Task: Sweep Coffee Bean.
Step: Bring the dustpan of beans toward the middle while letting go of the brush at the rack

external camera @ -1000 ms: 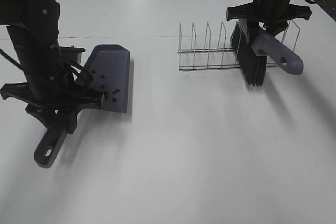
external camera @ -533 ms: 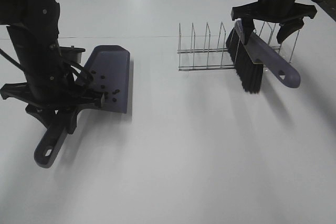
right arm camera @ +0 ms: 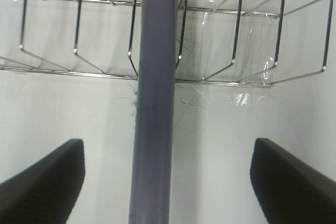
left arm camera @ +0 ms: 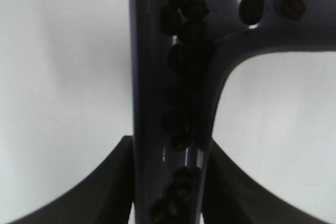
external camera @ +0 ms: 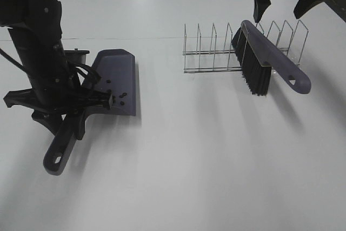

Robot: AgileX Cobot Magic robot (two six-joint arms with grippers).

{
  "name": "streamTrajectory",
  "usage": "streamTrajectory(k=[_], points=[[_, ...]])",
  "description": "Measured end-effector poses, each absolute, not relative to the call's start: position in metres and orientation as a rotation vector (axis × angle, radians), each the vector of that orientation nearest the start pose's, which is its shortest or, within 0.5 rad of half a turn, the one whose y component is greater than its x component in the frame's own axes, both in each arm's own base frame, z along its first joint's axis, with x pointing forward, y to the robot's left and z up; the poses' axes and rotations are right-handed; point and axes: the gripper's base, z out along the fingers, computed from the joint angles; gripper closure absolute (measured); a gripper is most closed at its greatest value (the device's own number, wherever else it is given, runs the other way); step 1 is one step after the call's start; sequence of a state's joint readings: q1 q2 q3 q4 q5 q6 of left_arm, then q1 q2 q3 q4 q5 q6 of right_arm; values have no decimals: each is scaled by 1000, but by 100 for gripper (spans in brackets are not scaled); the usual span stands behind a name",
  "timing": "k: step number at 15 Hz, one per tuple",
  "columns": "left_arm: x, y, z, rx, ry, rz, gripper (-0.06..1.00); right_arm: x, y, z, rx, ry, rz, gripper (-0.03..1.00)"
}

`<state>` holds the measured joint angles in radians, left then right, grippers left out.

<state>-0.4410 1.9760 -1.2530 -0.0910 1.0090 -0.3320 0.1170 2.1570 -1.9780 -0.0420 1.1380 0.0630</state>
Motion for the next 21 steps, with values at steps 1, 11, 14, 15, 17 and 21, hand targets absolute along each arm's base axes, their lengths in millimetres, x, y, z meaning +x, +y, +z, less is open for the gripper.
streamTrajectory(k=[1,11,14,15,17,21], points=[[318,-159,146,85,3239,-79,62,458,53,270,-165,2787,21,21],[335,-173,124,-3,3258,-179,62,387,55,335,-280,2719,149,21],[336,-174,120,-2,3251,-181,62,359,51,335,-266,2675,148,21],[337,-174,119,-2,3242,-183,62,346,50,334,-260,2661,150,21],[338,-174,119,-3,3231,-189,62,316,47,330,-251,2645,168,21],[339,-174,119,3,3228,-181,62,249,39,311,-226,2598,171,21]])
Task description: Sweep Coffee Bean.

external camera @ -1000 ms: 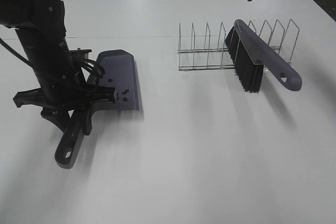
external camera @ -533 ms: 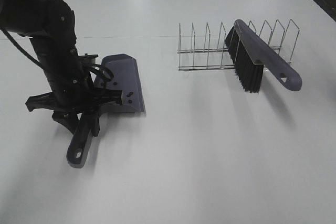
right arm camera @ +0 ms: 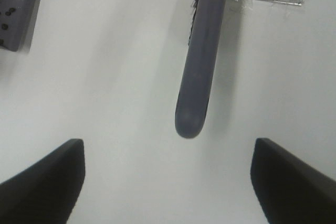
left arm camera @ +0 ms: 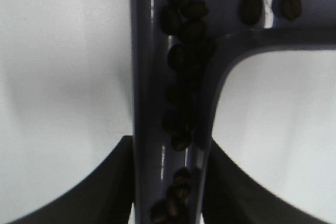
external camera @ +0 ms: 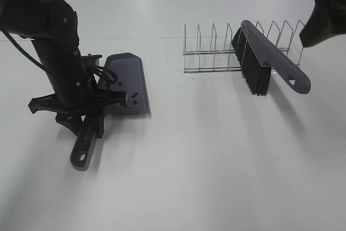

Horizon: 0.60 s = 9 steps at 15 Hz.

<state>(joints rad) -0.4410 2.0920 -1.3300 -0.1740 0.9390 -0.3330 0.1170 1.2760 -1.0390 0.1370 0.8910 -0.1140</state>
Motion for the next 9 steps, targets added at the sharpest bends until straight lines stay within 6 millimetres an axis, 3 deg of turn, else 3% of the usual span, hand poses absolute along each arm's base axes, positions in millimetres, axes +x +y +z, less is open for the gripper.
streamTrajectory(k=[2,5,9], points=[[339,-174,119,1,3227,-184,55,229,36,304,-222,2588,169,21],[339,-174,119,0,3225,-186,34,190,32,296,-221,2549,166,21],[338,-174,119,1,3234,-182,31,141,26,292,-224,2462,165,21]])
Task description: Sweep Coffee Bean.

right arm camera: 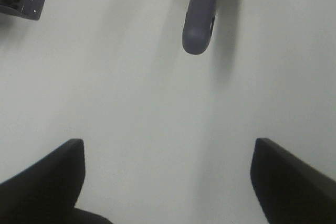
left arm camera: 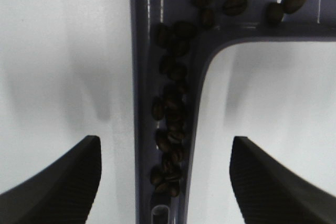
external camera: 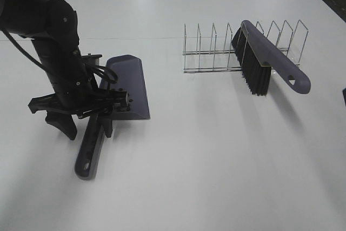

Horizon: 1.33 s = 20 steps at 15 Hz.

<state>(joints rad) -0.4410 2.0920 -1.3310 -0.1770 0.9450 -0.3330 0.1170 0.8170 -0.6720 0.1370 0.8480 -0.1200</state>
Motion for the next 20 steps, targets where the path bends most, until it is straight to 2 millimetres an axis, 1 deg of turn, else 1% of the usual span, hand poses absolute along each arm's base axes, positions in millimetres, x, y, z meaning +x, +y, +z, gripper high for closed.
streamTrajectory(k=[2,3,5,6,8,9,10,11,12,13,15,16,17,18,19,20], points=[[336,-173,122,10,3250,-170,31,121,23,290,-229,2424,161,21],[336,-172,126,17,3247,-167,31,110,22,287,-234,2418,155,21],[335,-171,147,41,3195,-175,31,94,20,277,-240,2419,153,21],[335,-170,154,45,3177,-182,31,91,20,274,-242,2421,153,21],[331,-167,180,73,3114,-187,31,78,18,266,-247,2425,153,21],[325,-161,208,106,3059,-170,31,69,17,262,-248,2407,152,21],[321,-157,220,123,3042,-148,31,65,17,263,-247,2378,151,21],[318,-155,228,132,3032,-137,31,64,17,264,-247,2368,151,21],[313,-150,241,148,3012,-112,31,60,16,265,-246,2346,151,21],[307,-145,255,161,2979,-95,31,56,16,266,-248,2333,151,21],[290,-133,277,182,2951,-54,31,48,15,265,-259,2361,149,21],[284,-130,281,192,2944,-53,31,45,14,264,-264,2373,143,21],[270,-124,288,224,2934,-50,31,42,13,260,-272,2398,123,21],[240,-109,289,256,2944,-40,31,36,11,258,-276,2393,102,21],[224,-102,289,257,2948,-38,31,33,10,259,-276,2376,97,21],[217,-98,289,257,2948,-38,31,32,10,259,-276,2372,96,21]])
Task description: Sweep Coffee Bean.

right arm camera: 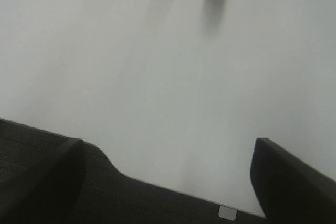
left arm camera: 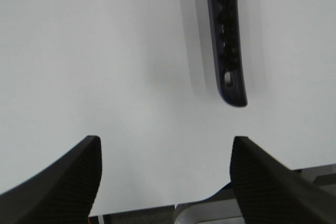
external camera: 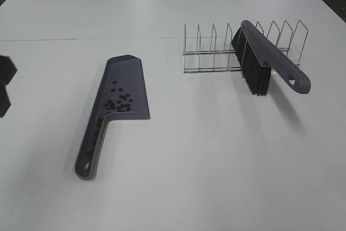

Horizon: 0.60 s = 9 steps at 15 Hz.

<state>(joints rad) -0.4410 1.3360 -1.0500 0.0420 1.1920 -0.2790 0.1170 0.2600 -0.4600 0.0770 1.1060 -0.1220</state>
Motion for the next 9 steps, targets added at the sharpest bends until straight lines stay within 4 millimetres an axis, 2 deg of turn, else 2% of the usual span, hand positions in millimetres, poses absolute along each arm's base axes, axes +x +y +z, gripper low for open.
streamTrajectory(k=[6,7,9], points=[[125,-55,285,241,2837,-95,31,30,10,259,-276,2362,93,21],[107,-46,281,237,2796,-116,31,30,10,259,-276,2362,93,21],[86,-37,276,226,2655,-181,31,30,10,259,-276,2362,93,21]])
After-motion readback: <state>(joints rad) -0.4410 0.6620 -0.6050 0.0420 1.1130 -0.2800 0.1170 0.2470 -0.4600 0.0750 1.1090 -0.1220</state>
